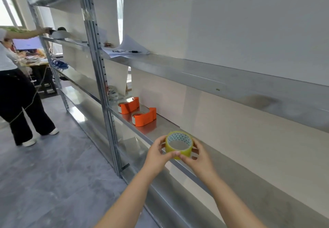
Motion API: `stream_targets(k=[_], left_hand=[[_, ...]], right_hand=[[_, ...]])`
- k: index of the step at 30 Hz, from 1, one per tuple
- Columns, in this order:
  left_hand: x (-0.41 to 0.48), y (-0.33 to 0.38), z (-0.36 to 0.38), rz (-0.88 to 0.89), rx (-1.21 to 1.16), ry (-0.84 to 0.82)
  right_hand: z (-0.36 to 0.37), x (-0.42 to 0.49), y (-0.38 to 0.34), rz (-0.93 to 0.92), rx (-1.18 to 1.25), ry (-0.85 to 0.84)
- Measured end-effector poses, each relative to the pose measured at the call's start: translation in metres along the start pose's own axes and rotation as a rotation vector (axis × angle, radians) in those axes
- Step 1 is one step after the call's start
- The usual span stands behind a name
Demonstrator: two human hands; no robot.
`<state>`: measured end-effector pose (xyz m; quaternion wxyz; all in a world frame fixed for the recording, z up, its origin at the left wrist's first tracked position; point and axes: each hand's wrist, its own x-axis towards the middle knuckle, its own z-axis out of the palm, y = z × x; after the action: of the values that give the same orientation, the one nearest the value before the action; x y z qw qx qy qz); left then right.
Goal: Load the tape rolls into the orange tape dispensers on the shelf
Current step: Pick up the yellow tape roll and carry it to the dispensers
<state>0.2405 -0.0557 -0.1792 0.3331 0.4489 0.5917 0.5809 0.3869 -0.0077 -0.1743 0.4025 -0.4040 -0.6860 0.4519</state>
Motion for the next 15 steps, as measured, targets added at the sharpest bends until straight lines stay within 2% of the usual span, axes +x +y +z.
stream_targets(k=[7, 15], left_hand=[[0.070, -0.024, -0.030, -0.001, -0.026, 0.036], [0.165, -0.035, -0.040, 0.013, -0.044, -0.022]], right_hand=[[0.038, 0.075, 0.015, 0.002, 0.027, -0.028], [0.064, 0.159, 0.032, 0.014, -0.036, 0.067]])
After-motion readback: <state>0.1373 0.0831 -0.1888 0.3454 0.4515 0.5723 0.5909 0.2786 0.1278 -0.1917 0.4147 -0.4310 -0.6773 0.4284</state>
